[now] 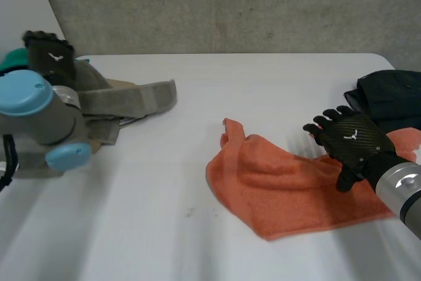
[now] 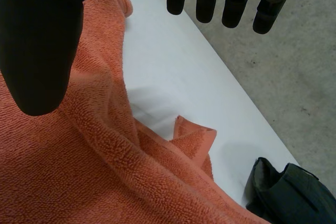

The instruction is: Fold the laundry.

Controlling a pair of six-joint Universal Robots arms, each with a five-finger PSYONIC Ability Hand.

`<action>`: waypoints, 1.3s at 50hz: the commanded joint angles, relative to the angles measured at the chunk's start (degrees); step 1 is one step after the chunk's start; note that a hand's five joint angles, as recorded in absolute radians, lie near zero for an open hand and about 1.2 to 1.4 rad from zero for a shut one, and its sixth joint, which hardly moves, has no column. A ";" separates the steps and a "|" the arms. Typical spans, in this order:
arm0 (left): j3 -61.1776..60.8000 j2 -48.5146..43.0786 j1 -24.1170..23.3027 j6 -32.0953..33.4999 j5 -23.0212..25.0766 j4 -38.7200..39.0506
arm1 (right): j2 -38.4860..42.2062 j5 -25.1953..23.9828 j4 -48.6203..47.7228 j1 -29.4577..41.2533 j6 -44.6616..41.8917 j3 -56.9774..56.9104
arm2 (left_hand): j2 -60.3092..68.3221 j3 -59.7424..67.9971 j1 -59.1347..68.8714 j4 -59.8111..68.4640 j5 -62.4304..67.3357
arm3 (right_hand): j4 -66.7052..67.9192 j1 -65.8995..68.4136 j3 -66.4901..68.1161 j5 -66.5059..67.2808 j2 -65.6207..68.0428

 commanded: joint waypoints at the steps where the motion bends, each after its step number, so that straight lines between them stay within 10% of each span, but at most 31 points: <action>1: -6.94 7.58 -9.77 -8.27 3.50 -7.14 | -0.31 -0.48 3.28 -0.55 -0.43 -2.25 | -0.46 -0.66 -2.71 -0.43 0.46 | -2.48 -3.47 -2.41 -2.60 -2.21; 12: -6.86 8.83 -25.87 -24.19 16.78 -17.53 | -0.14 -0.92 14.45 -8.27 -6.84 -9.37 | 0.55 0.35 -1.70 0.58 1.47 | -2.48 -3.47 -2.41 -2.60 -2.21; 21: 2.35 -2.14 -32.73 -25.34 18.64 -17.79 | 8.82 -5.23 15.68 -13.11 -21.96 -14.99 | 2.40 2.19 0.14 2.43 3.31 | -2.48 -3.47 -2.41 -2.60 -2.21; 32: 16.07 -16.83 -33.61 -19.20 18.02 -20.96 | 21.74 -4.70 15.68 -14.43 -31.99 -21.32 | 22.54 22.34 20.28 22.57 23.46 | 0.74 -0.25 0.81 0.62 1.01; 38: 18.80 -19.03 -33.44 -14.80 15.22 -21.13 | 22.45 -4.96 15.77 -14.35 -31.64 -21.68 | 63.08 62.88 60.83 63.12 64.00 | 67.31 66.32 67.38 67.19 67.58; 46: 17.32 -8.61 -32.39 -13.83 7.14 -21.13 | 16.67 -5.58 15.16 -13.82 -25.06 -21.68 | 63.10 62.90 60.85 63.14 64.02 | 67.52 66.53 67.59 67.40 67.79; 58: 2.47 14.80 -27.29 -12.25 7.12 -21.40 | -2.59 -5.14 20.94 -6.88 -11.17 -21.33 | 63.10 62.90 60.85 63.14 64.02 | 67.52 66.53 67.59 67.40 67.79; 65: -4.65 14.02 -22.28 -11.02 6.69 -22.27 | 3.01 -3.74 24.55 2.69 -7.47 -19.74 | 63.10 62.90 60.85 63.14 64.02 | 67.52 66.53 67.59 67.40 67.79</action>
